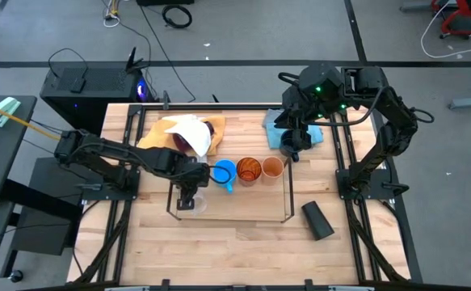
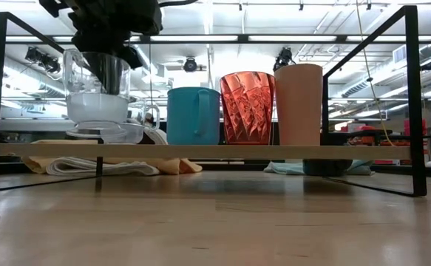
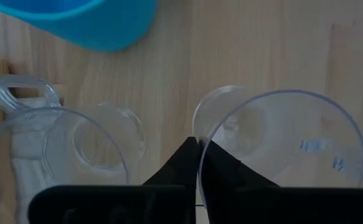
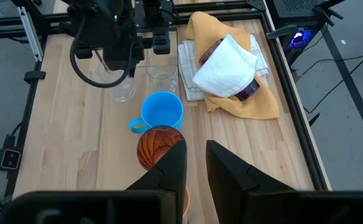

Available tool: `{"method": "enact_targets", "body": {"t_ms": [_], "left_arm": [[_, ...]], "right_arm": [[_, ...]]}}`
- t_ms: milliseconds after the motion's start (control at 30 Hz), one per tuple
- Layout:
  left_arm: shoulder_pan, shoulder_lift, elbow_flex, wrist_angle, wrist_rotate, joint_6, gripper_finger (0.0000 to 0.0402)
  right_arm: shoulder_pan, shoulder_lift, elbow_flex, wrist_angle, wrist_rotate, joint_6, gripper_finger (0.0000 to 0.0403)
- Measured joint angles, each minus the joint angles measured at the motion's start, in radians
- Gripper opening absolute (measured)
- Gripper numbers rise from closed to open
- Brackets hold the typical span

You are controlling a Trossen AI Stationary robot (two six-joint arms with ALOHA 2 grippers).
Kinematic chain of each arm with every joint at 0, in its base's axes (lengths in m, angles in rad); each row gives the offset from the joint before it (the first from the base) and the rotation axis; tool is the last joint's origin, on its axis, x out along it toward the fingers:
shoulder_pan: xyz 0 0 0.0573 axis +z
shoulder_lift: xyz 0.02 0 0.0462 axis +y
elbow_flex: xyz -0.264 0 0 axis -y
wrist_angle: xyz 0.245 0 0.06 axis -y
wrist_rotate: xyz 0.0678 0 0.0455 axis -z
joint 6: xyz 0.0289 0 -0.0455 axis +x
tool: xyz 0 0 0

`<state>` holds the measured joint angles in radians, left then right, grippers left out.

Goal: Stack small to large cups/mugs on shelf
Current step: Put the transparent mug on the shelf

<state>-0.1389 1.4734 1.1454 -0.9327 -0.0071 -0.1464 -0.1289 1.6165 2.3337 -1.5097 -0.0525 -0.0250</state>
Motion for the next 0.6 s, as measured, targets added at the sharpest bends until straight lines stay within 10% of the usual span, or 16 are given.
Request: {"method": "enact_targets", "body": {"t_ms": [600], "left_arm": [[-0.021, 0.095, -0.003, 0.027, 0.009, -0.005, 0.0039]], "right_arm": [[0.000, 0.000, 0.000, -0.001, 0.000, 0.003, 0.0068]]}}
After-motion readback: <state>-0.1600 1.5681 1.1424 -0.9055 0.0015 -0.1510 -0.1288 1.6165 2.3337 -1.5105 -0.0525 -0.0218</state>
